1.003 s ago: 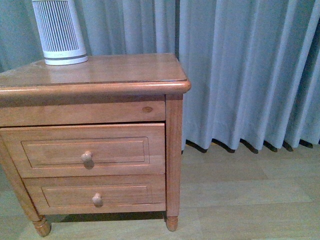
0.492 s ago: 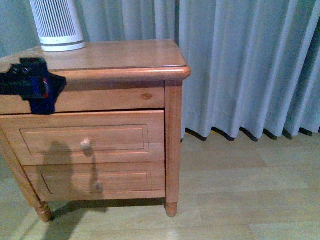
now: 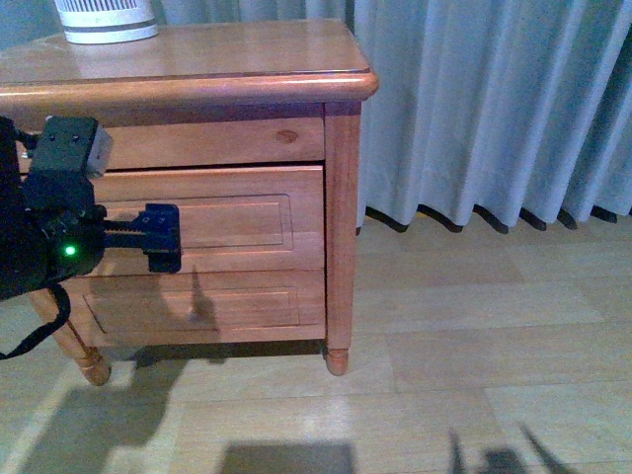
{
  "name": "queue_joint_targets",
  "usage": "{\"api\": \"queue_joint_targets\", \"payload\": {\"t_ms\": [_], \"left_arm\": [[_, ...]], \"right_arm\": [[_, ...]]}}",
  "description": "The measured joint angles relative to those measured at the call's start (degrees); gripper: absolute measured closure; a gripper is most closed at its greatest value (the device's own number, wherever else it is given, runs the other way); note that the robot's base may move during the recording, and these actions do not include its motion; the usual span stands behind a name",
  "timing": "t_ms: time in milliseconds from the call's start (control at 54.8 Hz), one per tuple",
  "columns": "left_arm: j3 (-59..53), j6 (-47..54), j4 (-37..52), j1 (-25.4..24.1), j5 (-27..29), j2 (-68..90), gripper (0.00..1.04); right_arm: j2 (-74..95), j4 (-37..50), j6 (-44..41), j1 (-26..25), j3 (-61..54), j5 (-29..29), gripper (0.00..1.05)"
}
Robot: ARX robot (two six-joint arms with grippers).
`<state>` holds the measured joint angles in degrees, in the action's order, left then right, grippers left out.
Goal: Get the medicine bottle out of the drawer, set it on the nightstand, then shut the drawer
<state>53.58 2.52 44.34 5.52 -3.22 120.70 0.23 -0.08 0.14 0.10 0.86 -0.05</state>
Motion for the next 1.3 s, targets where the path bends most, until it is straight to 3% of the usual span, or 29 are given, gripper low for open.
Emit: {"api": "queue_joint_targets", "payload": {"t_ms": [438,1222,1295], "left_arm": [[12.33,-0.31,-4.22,1.97,3.26,10.71,0.06],[14.88,-10.86,-3.89,4.46,7.69,13.66,0.07],[14.73,-11.43,-3.52,4.66,7.93,13.51,0.13]], "right_arm": [[0.00,0.00,0.00,0.00,0.00,0.00,0.07],[0.00,0.00,0.00,0.00,0.00,0.02,0.07],[0.00,0.00,0.00,0.00,0.00,0.02,0.07]]}}
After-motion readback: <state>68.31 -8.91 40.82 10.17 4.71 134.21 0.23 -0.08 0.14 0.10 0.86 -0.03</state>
